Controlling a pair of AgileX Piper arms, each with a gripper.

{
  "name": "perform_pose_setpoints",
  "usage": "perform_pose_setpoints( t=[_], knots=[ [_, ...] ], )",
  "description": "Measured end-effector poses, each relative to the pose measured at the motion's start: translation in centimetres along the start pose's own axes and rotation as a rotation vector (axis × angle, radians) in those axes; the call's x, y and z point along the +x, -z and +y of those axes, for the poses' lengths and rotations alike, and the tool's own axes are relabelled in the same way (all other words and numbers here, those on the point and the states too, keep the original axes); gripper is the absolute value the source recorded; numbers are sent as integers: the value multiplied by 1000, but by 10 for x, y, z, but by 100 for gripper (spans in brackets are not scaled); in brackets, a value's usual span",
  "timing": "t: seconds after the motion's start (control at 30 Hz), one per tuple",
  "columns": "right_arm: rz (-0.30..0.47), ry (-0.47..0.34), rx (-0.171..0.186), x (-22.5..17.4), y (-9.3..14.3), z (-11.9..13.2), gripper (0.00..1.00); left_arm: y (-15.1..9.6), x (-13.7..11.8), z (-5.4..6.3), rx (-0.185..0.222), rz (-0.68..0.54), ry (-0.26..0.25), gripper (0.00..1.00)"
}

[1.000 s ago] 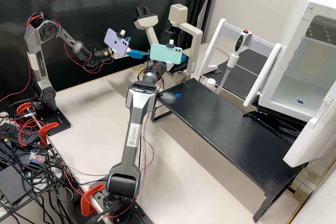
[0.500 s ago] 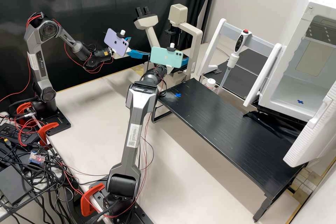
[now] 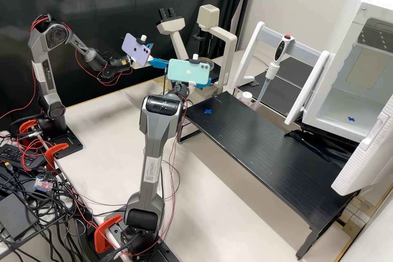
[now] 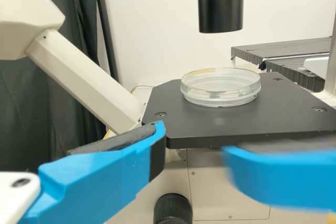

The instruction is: Move the petri dish to the microscope

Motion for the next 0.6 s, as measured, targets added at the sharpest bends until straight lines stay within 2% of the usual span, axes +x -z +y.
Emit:
perform_pose_setpoints(
  t=[0.17,0.27,0.33,0.37,0.4,0.43,0.5,0.6],
  knots=[
    [66,-94,-11,-55,-12,21,100,0,0,0,0,0,-2,100],
    [121,-226,20,-91,-16,45,100,0,0,0,0,0,-2,100],
    [161,-337,24,-113,-19,55,100,0,0,0,0,0,-2,100],
    [166,-399,14,-127,-25,56,100,0,0,0,0,0,-2,100],
    [162,-433,11,-135,-28,58,100,0,0,0,0,0,-2,100],
    [151,-502,8,-149,-33,63,100,0,0,0,0,0,-2,100],
    [102,-599,32,-169,-47,70,100,0,0,0,0,0,-2,100],
    [22,-689,71,-185,-64,75,100,0,0,0,0,0,-2,100]
  ],
)
